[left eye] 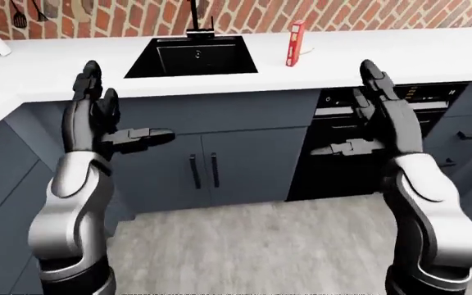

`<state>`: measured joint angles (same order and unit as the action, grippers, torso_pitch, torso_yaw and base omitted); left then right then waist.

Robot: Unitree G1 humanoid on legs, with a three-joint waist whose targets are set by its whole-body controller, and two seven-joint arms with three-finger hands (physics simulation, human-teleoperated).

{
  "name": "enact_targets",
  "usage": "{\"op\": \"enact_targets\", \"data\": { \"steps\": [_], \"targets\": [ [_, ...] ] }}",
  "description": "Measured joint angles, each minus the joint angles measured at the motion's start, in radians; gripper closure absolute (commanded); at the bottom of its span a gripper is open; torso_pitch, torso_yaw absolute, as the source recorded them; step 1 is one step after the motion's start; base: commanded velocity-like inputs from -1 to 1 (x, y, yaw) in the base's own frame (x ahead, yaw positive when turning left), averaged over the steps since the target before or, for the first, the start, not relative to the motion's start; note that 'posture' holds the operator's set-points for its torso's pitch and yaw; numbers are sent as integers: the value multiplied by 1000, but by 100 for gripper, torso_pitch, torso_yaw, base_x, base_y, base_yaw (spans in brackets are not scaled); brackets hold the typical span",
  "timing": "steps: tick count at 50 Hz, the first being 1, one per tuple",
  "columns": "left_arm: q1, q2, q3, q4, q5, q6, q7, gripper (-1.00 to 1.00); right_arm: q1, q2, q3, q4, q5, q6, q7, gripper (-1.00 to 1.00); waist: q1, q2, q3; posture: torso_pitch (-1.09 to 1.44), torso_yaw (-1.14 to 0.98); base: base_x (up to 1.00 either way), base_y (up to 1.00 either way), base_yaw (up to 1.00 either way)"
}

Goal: Turn the sink spout to the right.

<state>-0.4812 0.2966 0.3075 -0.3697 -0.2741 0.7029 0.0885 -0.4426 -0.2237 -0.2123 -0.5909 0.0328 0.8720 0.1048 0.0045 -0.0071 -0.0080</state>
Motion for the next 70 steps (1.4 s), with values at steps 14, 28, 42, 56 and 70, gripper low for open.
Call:
{"op": "enact_targets", "data": {
  "steps": [14,28,42,56,70],
  "targets": [
    [-27,39,-5,-3,-42,101,65,-100,-111,-53,28,130,25,140,0,-100,9,-22,76,0,0,21,0,0],
    [-68,43,-28,-43,-45,135,71,-100,-184,-88,10,96,0,200,11,-100,-24,77,50,0,0,42,0,0],
    [-42,46,-11,-59,-22,128,65,-100,-178,-76,27,84,-8,195,27,-100,28,-35,41,0,0,42,0,0],
    [-30,32,-34,-67,10,118,48,-100,-176,-59,26,89,-48,215,55,-100,-9,35,66,0,0,15,0,0],
    [-50,59,24,-118,17,133,56,-100,-206,-48,0,37,13,244,53,-100,-7,-43,58,0,0,0,0,64]
  ]
}}
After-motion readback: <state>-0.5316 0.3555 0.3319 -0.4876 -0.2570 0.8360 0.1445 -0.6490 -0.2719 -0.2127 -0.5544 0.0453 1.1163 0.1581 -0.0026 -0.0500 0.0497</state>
